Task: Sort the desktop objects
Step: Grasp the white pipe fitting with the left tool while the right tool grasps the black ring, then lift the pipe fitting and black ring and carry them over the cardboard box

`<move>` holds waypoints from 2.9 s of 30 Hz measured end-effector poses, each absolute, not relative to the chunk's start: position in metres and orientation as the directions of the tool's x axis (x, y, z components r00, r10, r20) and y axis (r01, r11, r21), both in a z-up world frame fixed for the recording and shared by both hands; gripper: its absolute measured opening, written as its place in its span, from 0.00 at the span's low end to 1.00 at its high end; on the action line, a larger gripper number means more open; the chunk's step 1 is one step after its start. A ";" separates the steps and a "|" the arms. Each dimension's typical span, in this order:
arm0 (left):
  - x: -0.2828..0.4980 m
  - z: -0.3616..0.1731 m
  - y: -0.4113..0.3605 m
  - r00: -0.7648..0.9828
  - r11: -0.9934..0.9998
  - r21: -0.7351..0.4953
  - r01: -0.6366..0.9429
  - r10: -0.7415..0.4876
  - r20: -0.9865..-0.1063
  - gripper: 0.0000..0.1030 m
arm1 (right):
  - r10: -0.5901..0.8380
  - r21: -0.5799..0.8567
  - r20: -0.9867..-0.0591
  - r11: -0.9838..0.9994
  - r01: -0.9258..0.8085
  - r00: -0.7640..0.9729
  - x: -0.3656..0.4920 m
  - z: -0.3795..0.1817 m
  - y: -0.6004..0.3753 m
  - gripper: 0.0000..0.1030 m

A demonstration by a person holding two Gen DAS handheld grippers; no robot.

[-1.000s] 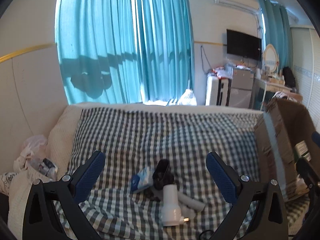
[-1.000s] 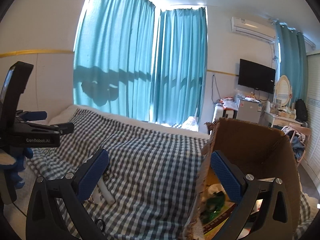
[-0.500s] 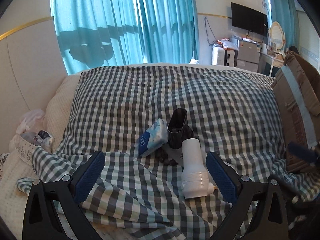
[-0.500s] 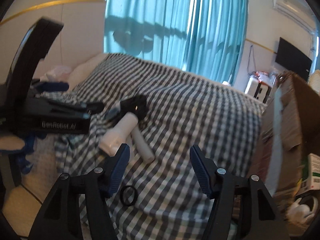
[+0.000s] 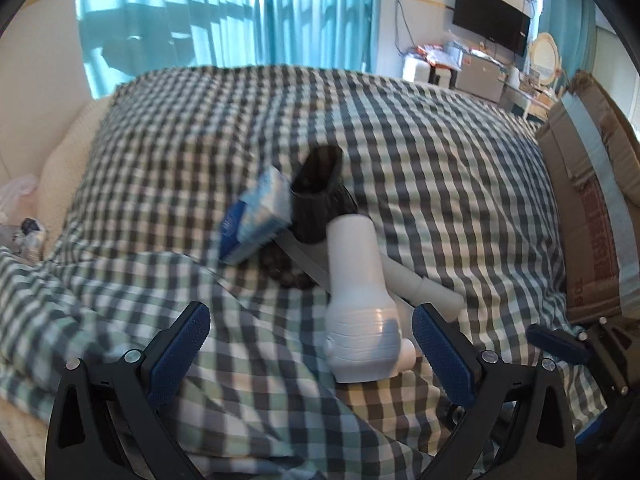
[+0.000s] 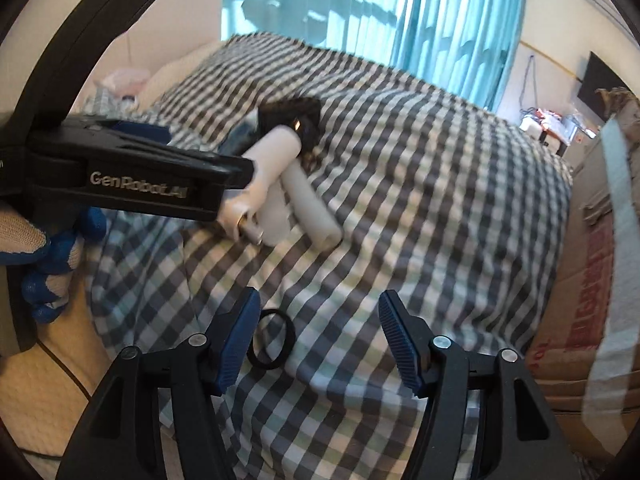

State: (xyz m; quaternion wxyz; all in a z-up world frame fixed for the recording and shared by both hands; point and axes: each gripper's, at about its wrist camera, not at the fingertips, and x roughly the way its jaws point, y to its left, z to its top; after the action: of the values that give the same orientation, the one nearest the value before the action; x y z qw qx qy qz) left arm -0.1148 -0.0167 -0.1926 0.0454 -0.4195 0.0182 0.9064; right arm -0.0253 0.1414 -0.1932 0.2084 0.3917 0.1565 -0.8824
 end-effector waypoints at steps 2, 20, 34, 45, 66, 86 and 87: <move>-0.117 -0.200 -0.011 -0.631 -0.994 0.003 -0.109 0.067 -0.773 1.00 | -0.222 -0.138 -0.777 -0.853 0.503 -0.589 -0.026 -0.204 0.136 0.49; -0.123 -0.225 -0.011 -0.574 -0.981 -0.072 -0.179 0.164 -0.802 0.48 | -0.241 -0.077 -0.784 -0.876 0.475 -0.571 -0.027 -0.198 0.150 0.07; -0.105 -0.186 -0.023 -0.646 -0.983 -0.100 -0.153 0.176 -0.743 0.48 | -0.269 -0.051 -0.718 -0.899 0.435 -0.641 -0.025 -0.171 0.159 0.05; -0.095 -0.155 -0.018 -0.699 -0.982 -0.098 -0.163 0.185 -0.690 0.48 | -0.293 -0.034 -0.736 -0.884 0.466 -0.611 -0.027 -0.178 0.160 0.08; -0.063 -0.083 -0.021 -0.807 -0.977 -0.109 -0.183 0.213 -0.551 0.48 | -0.293 -0.032 -0.646 -0.912 0.408 -0.705 -0.021 -0.140 0.174 0.02; -0.006 -0.010 0.022 -0.902 -0.977 -0.069 -0.201 0.212 -0.377 0.48 | -0.283 -0.076 -0.317 -0.944 0.322 -0.905 0.047 -0.024 0.220 0.03; -0.002 -0.007 0.024 -0.907 -0.976 -0.073 -0.204 0.216 -0.362 0.48 | -0.285 -0.074 -0.310 -0.944 0.322 -0.907 0.049 -0.021 0.223 0.03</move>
State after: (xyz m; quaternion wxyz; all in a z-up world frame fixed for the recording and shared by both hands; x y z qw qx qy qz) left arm -0.0019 0.0238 -0.0070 0.1076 -0.1871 -0.0166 0.9763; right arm 0.0494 0.2226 -0.0212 0.1558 0.1489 0.0620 -0.9745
